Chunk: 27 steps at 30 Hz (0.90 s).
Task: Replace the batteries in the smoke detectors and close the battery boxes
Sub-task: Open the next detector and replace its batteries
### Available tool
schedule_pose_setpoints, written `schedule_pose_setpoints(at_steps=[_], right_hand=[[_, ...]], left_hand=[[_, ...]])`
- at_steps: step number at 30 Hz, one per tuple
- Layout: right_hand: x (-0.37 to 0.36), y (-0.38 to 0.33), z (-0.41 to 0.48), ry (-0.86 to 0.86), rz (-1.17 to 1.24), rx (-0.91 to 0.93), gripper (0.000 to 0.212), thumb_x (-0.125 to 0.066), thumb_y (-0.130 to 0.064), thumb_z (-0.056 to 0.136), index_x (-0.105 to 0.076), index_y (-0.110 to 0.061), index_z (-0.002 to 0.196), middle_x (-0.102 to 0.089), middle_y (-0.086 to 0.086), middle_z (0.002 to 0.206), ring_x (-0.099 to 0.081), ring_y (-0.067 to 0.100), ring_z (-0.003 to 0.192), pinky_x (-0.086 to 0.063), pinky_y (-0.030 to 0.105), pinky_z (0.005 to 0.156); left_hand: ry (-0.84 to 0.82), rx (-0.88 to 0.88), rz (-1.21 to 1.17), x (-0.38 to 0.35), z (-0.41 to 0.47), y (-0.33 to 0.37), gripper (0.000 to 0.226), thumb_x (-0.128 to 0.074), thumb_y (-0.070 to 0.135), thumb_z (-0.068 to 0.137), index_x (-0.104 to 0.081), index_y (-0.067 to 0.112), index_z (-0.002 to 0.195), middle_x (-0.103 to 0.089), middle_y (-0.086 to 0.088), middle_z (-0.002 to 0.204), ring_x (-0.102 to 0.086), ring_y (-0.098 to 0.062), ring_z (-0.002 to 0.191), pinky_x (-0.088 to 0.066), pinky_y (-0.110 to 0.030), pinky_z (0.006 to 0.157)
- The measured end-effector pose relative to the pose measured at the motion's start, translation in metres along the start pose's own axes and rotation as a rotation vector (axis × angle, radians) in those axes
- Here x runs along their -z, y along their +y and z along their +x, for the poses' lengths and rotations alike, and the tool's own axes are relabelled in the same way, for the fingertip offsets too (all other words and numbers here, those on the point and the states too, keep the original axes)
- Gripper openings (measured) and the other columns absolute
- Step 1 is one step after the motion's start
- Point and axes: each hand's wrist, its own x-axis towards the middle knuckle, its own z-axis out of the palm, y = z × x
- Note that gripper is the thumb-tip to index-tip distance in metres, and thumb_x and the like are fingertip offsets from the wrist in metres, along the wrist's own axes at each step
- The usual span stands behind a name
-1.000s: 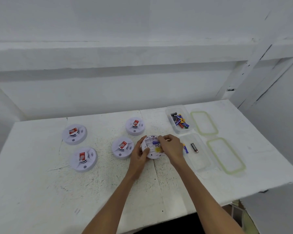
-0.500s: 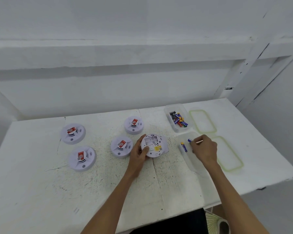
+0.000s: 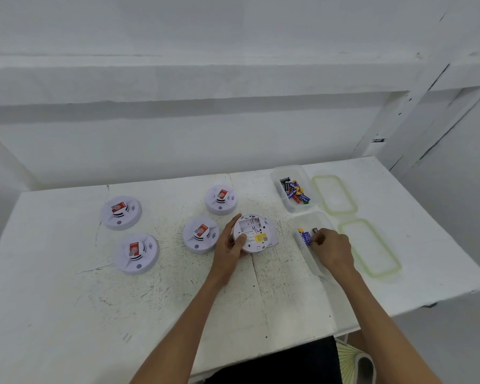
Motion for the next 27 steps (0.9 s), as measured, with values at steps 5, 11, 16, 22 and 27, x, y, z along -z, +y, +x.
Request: schedule_pose_setpoints(at_steps=[5,11,16,22,27], right_hand=[[0.004,-0.006,0.005,0.093,0.035,0.066,0.013,-0.057,-0.015,0.089,-0.067,-0.016,0.080,-0.068,0.006,0.076,-0.058,0.021,0.066,-0.039,0.027,0.052],[0.014,-0.030,0.017,0.230,0.120,0.172,0.011,-0.059,-0.017,0.091,-0.069,-0.014,0.087,-0.069,0.002,0.077,-0.061,0.022,0.070,-0.045,0.028,0.061],[0.017,-0.057,0.040,0.221,0.112,0.405,0.019,-0.055,-0.007,0.093,-0.073,-0.007,0.098,-0.073,0.004,0.087,-0.064,0.022,0.075,-0.051,0.033,0.073],[0.011,-0.080,0.086,0.040,-0.123,0.386,0.033,-0.049,0.001,0.092,-0.065,0.002,0.120,-0.068,0.024,0.108,-0.062,0.039,0.096,-0.052,0.044,0.083],[-0.002,-0.088,0.113,-0.049,-0.284,0.414,0.037,-0.055,0.004,0.084,-0.065,-0.003,0.119,-0.064,0.019,0.116,-0.059,0.035,0.104,-0.047,0.036,0.082]], left_hand=[[0.001,-0.010,0.013,0.000,0.001,0.000,0.050,-0.056,0.010,0.105,-0.051,0.042,0.143,-0.057,0.005,0.147,-0.060,-0.017,0.131,-0.061,-0.038,0.092],[-0.005,0.026,-0.016,0.000,0.002,-0.001,0.054,-0.056,0.012,0.106,-0.046,0.044,0.148,-0.057,0.004,0.149,-0.061,-0.017,0.130,-0.060,-0.042,0.097],[0.004,0.056,-0.076,-0.001,0.001,0.000,0.059,-0.053,0.012,0.107,-0.035,0.039,0.156,-0.056,0.008,0.147,-0.062,-0.015,0.128,-0.061,-0.034,0.092],[0.021,0.039,-0.061,-0.002,0.002,-0.001,0.057,-0.055,0.012,0.106,-0.037,0.031,0.157,-0.056,0.003,0.148,-0.061,-0.019,0.130,-0.061,-0.033,0.090],[0.051,0.021,-0.010,-0.004,0.003,-0.004,0.042,-0.056,0.016,0.106,-0.047,0.022,0.146,-0.061,-0.008,0.143,-0.067,-0.020,0.123,-0.062,-0.033,0.087]])
